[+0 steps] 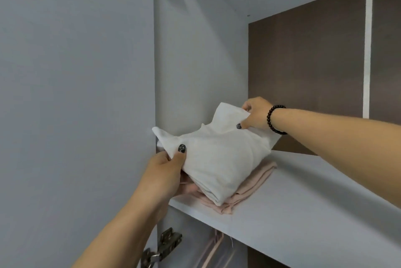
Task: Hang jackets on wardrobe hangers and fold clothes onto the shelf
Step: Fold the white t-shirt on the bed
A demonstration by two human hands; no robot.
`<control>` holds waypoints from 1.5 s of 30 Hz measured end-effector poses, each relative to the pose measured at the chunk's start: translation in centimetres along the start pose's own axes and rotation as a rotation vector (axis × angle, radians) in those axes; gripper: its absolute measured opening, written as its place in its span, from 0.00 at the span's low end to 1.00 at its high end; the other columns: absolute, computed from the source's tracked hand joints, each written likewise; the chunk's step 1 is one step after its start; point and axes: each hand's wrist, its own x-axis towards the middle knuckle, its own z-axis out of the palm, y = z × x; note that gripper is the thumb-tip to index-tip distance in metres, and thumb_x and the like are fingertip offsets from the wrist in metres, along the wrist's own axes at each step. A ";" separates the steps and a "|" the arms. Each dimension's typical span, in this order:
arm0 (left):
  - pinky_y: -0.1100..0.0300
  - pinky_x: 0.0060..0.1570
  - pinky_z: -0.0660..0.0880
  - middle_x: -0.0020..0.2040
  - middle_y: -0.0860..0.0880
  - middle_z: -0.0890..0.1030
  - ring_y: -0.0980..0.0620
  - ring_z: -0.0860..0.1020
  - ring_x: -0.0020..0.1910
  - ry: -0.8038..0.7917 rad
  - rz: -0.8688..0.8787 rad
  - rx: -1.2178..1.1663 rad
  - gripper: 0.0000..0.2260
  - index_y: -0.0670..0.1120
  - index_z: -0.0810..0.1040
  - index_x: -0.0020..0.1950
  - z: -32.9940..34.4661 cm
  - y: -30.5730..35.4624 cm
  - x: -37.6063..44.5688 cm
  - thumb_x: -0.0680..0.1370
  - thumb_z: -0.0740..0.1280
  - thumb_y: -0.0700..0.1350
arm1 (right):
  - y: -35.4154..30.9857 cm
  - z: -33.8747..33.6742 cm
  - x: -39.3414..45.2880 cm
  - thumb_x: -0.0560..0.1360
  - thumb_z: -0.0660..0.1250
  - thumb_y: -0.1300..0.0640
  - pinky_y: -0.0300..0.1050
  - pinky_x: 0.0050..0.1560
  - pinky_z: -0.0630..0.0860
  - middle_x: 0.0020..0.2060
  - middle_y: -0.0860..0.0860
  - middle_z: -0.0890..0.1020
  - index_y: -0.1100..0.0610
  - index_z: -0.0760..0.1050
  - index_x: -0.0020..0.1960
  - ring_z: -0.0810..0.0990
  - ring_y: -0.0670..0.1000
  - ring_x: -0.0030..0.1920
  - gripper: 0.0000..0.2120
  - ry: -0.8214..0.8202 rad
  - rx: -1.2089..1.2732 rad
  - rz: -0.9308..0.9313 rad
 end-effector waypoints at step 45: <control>0.54 0.59 0.70 0.55 0.48 0.79 0.47 0.75 0.56 -0.235 0.264 0.943 0.16 0.43 0.76 0.55 -0.3 -2.3 -0.8 0.84 0.53 0.52 | -0.2 4.8 -11.6 0.81 0.50 0.44 0.43 0.47 0.64 0.48 0.51 0.73 0.52 0.67 0.45 0.68 0.51 0.48 0.15 -0.202 -0.062 -0.036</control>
